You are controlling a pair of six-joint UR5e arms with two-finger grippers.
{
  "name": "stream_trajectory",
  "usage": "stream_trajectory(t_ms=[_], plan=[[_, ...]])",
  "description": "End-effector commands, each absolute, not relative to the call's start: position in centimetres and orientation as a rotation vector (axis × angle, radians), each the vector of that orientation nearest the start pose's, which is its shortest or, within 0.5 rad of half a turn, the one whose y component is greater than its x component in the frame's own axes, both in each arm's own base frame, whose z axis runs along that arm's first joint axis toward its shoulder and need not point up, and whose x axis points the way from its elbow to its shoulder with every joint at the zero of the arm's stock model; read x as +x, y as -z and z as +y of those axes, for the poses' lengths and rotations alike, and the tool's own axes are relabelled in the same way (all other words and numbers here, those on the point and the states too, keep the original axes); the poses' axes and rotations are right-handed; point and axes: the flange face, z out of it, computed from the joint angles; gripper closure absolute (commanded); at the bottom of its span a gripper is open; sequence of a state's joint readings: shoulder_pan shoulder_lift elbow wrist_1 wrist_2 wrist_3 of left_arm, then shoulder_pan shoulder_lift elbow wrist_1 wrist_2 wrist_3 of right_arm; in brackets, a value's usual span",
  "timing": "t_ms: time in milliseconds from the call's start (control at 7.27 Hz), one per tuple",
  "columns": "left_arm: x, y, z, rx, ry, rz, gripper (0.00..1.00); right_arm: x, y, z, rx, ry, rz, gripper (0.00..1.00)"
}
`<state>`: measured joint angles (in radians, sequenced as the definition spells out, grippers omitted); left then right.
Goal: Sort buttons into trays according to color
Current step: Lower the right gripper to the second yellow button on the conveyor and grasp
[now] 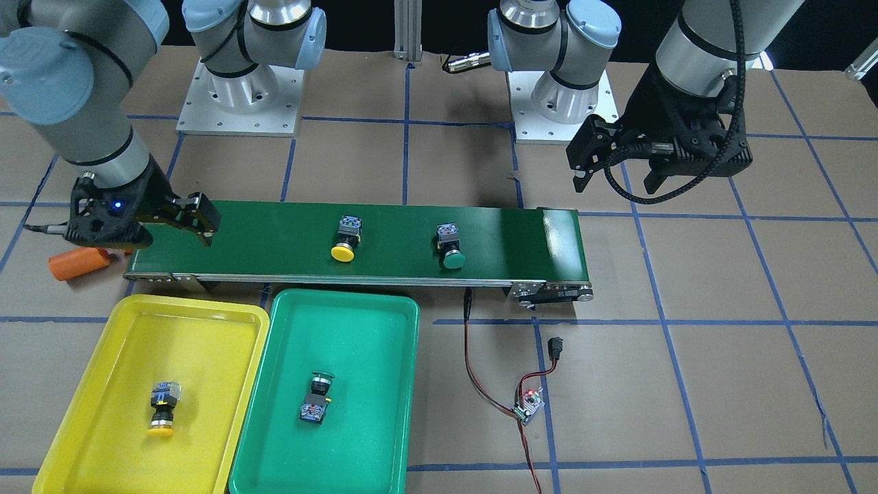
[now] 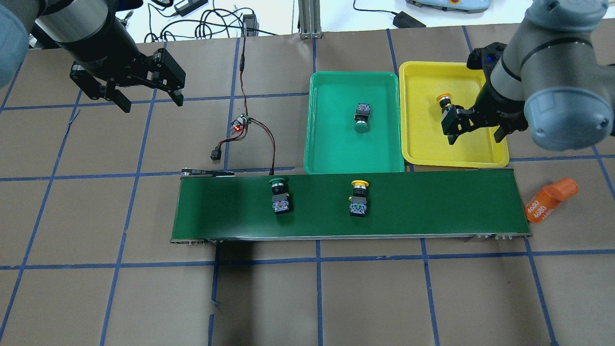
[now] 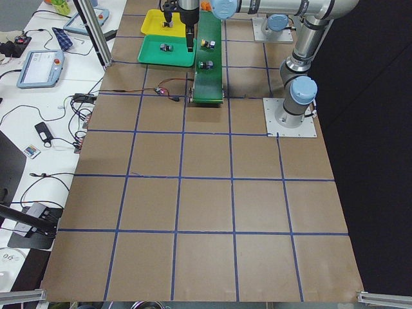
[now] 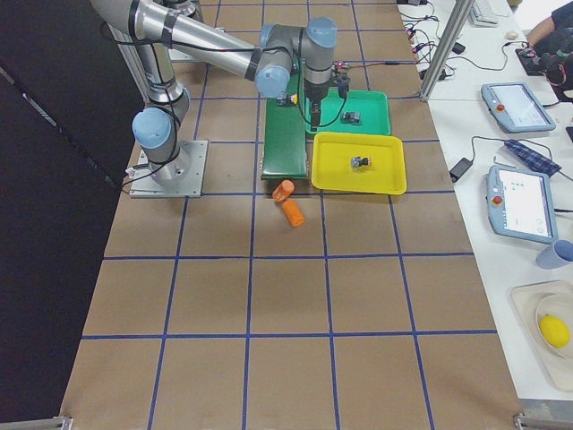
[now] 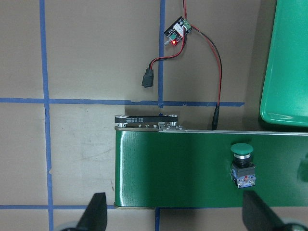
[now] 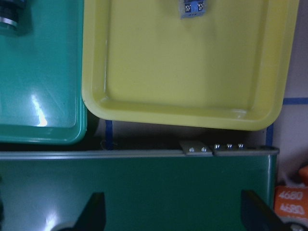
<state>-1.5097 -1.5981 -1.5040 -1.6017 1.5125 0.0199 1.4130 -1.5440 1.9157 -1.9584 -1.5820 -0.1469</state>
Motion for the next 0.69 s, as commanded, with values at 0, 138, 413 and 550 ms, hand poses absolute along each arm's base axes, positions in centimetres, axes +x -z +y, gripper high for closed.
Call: stream_trajectory(t_ms=[0, 138, 413, 550], plan=[[-10.8, -50.5, -51.1, -0.066, 0.021, 3.199, 0.00, 6.0, -32.8, -47.2, 0.008, 0.056, 3.151, 0.00], [-10.8, -50.5, -51.1, -0.066, 0.021, 3.199, 0.00, 6.0, -32.8, -47.1, 0.010, 0.056, 3.151, 0.00], [-10.8, -50.4, -51.1, -0.066, 0.019, 3.199, 0.00, 7.8, -32.9, -46.7, 0.017, 0.053, 3.146, 0.00], [-10.8, -50.5, -51.1, -0.066, 0.021, 3.199, 0.00, 11.0, -33.1, -46.0, 0.053, 0.062, 3.143, 0.00]])
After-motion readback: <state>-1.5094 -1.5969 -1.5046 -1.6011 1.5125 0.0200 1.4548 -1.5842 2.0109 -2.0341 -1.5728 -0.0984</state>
